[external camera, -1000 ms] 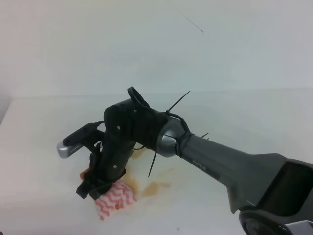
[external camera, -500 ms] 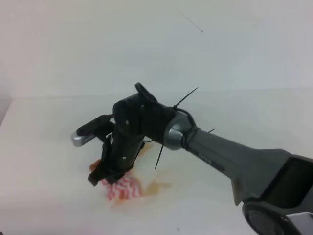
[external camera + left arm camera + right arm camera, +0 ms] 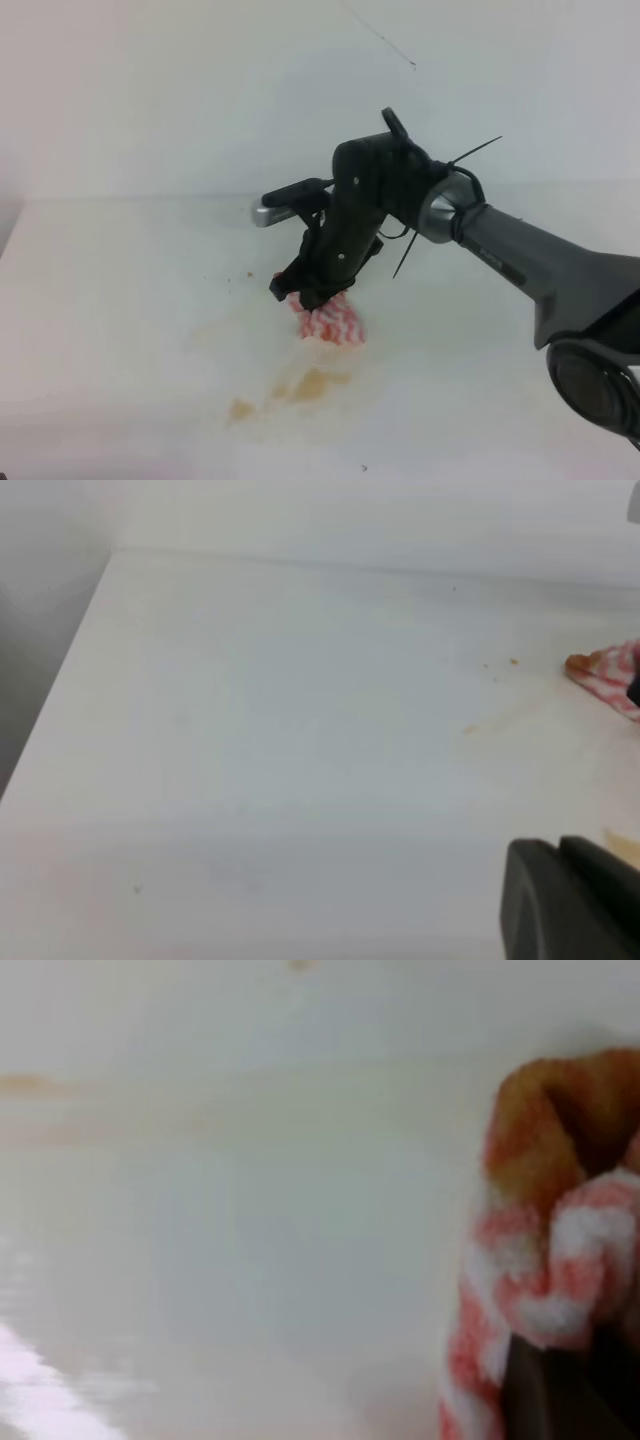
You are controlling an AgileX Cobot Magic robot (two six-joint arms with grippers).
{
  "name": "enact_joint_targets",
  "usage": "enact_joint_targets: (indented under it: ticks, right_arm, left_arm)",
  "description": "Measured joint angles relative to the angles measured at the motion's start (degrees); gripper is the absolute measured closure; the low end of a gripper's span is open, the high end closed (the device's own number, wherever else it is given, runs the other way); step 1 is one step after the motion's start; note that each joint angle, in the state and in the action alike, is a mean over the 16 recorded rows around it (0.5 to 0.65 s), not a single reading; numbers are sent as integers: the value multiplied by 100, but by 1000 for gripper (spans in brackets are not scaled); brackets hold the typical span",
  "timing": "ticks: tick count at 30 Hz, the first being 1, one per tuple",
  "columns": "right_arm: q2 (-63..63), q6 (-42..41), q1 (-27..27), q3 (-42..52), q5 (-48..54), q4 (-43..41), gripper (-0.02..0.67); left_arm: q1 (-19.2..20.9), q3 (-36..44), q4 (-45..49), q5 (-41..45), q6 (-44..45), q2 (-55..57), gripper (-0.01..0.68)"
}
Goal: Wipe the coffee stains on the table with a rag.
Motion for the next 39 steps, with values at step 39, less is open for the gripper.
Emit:
enact_joint_targets:
  ticks: [39]
  right_arm:
    - [-1926, -806, 1150, 1732, -740, -81, 631]
  left_arm:
    - [0, 0, 0, 0, 0, 0, 672]
